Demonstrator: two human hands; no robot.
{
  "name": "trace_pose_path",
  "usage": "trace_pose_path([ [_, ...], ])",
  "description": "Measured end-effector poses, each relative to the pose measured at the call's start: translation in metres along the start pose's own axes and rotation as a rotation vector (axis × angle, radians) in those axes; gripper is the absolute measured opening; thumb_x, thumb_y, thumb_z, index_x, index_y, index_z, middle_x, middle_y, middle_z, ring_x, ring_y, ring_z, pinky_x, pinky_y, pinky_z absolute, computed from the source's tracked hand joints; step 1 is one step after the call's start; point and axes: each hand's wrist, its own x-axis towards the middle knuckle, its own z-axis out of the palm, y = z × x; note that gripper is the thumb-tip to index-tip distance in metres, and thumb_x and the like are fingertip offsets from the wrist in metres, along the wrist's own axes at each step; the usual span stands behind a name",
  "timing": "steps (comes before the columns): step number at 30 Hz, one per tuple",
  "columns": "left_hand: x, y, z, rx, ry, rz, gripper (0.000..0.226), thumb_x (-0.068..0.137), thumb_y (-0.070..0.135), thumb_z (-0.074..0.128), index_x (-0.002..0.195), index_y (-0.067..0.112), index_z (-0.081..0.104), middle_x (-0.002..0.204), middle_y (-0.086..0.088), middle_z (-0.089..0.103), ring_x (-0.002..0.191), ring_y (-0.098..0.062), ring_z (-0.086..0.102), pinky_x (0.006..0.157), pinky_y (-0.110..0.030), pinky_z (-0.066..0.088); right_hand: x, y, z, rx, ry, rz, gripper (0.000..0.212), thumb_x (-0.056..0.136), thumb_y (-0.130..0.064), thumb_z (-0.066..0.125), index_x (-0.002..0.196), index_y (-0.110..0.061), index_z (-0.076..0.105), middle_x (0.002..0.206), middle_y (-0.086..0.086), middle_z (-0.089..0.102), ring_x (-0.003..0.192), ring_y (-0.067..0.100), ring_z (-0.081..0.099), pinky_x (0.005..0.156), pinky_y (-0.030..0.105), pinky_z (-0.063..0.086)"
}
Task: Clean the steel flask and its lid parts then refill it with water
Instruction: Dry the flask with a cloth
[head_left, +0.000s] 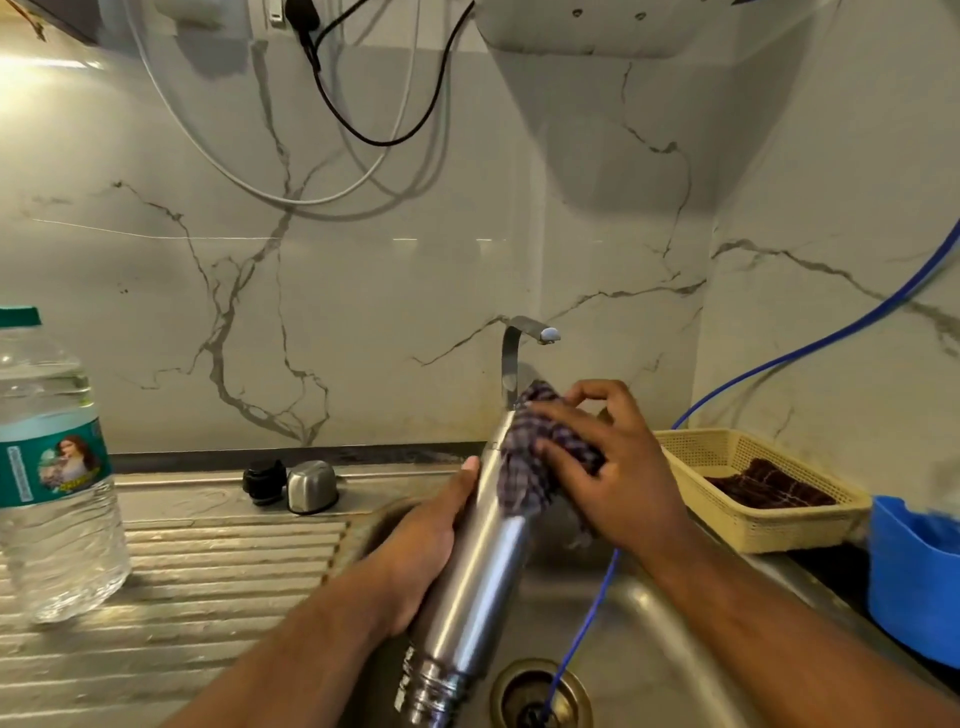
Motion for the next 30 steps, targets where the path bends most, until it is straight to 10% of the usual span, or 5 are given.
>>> trace_pose_path([
  [3,0.0,-0.001,0.002,-0.003,0.04,0.015,0.067,0.093,0.066,0.045,0.104,0.008,0.075,0.096,-0.02,0.077,0.082,-0.031,0.074,0.076,-0.036,0.06,-0.003,-0.008,0.002,-0.052,-0.023,-0.049,0.04,0.089,-0.039,0.071,0.128,-0.045,0.065,0.134,-0.014,0.04,0.107,0.0,0.052,0.096,0.01,0.048],
  [9,0.001,0.008,-0.03,-0.224,0.118,-0.029,0.079,0.089,0.069,0.054,0.127,0.0,0.061,0.1,-0.029,0.073,0.088,-0.039,0.074,0.078,-0.043,0.059,-0.024,-0.052,0.022,-0.091,-0.725,-0.62,0.042,0.093,-0.045,0.068,0.135,-0.043,0.06,0.147,-0.015,0.036,0.133,0.003,0.041,0.098,0.03,0.053],
  [16,0.0,0.006,-0.008,-0.142,0.022,-0.038,0.073,0.09,0.071,0.051,0.113,0.006,0.074,0.107,-0.023,0.075,0.084,-0.033,0.074,0.078,-0.04,0.058,-0.009,-0.015,0.008,-0.012,-0.134,-0.041,0.041,0.088,-0.042,0.072,0.125,-0.056,0.061,0.13,-0.03,0.032,0.109,-0.009,0.05,0.1,0.024,0.052],
  [23,0.001,0.016,-0.029,-0.316,0.187,-0.058,0.072,0.094,0.065,0.05,0.123,0.0,0.06,0.079,-0.023,0.073,0.068,-0.034,0.074,0.068,-0.04,0.057,-0.028,-0.057,0.025,-0.033,-0.659,-0.518,0.04,0.093,-0.051,0.065,0.132,-0.052,0.057,0.144,-0.02,0.029,0.126,-0.009,0.032,0.1,0.018,0.043],
  [30,-0.004,0.012,-0.013,-0.337,0.054,-0.108,0.075,0.092,0.069,0.051,0.118,0.002,0.073,0.108,-0.024,0.073,0.087,-0.036,0.072,0.084,-0.043,0.058,-0.018,-0.036,0.017,0.055,-0.362,-0.182,0.038,0.089,-0.048,0.066,0.127,-0.051,0.064,0.136,-0.026,0.032,0.117,-0.009,0.044,0.092,0.012,0.047],
])
